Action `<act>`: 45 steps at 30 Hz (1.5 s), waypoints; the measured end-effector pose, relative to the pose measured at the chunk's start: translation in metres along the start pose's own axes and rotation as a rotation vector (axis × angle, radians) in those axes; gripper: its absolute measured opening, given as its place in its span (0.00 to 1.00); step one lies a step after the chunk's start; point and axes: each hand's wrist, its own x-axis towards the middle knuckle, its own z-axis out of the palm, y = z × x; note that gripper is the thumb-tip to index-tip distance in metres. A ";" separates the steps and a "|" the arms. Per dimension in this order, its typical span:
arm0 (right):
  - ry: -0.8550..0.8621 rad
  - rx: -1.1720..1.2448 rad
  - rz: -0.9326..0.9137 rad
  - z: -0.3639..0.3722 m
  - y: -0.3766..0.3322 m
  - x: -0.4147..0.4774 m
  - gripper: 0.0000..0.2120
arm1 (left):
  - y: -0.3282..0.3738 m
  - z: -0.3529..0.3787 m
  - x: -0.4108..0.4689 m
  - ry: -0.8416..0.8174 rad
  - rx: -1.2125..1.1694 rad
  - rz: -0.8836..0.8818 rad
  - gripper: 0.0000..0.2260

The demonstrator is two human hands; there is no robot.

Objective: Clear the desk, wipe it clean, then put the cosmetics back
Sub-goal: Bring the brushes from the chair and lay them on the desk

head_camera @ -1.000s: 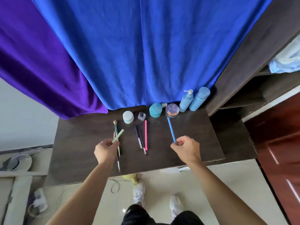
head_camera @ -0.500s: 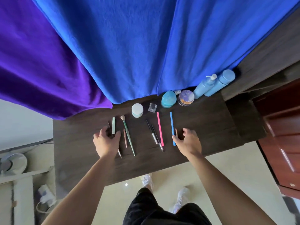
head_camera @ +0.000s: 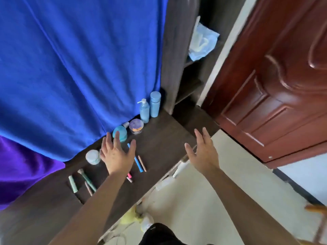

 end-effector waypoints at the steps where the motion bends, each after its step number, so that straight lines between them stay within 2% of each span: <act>1: 0.069 -0.018 0.010 -0.020 0.023 -0.008 0.33 | 0.032 0.009 -0.006 -0.011 -0.016 0.083 0.32; 5: 0.309 -0.044 0.146 -0.096 0.133 -0.066 0.32 | 0.160 0.051 -0.069 -0.105 -0.060 0.384 0.34; 9: 0.461 -0.080 0.300 -0.160 0.257 -0.155 0.32 | 0.274 0.093 -0.180 -0.205 -0.094 0.648 0.33; 12: 0.531 -0.086 0.483 -0.196 0.342 -0.228 0.32 | 0.341 0.129 -0.274 -0.282 -0.115 0.889 0.33; 18: 0.523 -0.124 0.780 -0.234 0.463 -0.355 0.33 | 0.424 0.193 -0.440 -0.517 -0.076 1.137 0.32; 21: 0.524 -0.110 0.900 -0.242 0.512 -0.391 0.33 | 0.459 0.229 -0.497 -0.630 -0.088 1.212 0.29; 26: 0.520 -0.096 1.046 -0.253 0.595 -0.410 0.33 | 0.520 0.305 -0.562 -0.748 -0.088 1.333 0.29; 35: 0.450 -0.140 1.252 -0.329 0.758 -0.389 0.34 | 0.678 0.439 -0.652 -0.951 -0.031 1.368 0.32; 40: 0.461 -0.116 1.332 -0.362 0.827 -0.386 0.32 | 0.749 0.489 -0.697 -0.981 0.041 1.421 0.31; 45: 0.402 -0.070 1.356 -0.364 0.897 -0.398 0.32 | 0.780 0.538 -0.745 -0.970 0.122 1.442 0.31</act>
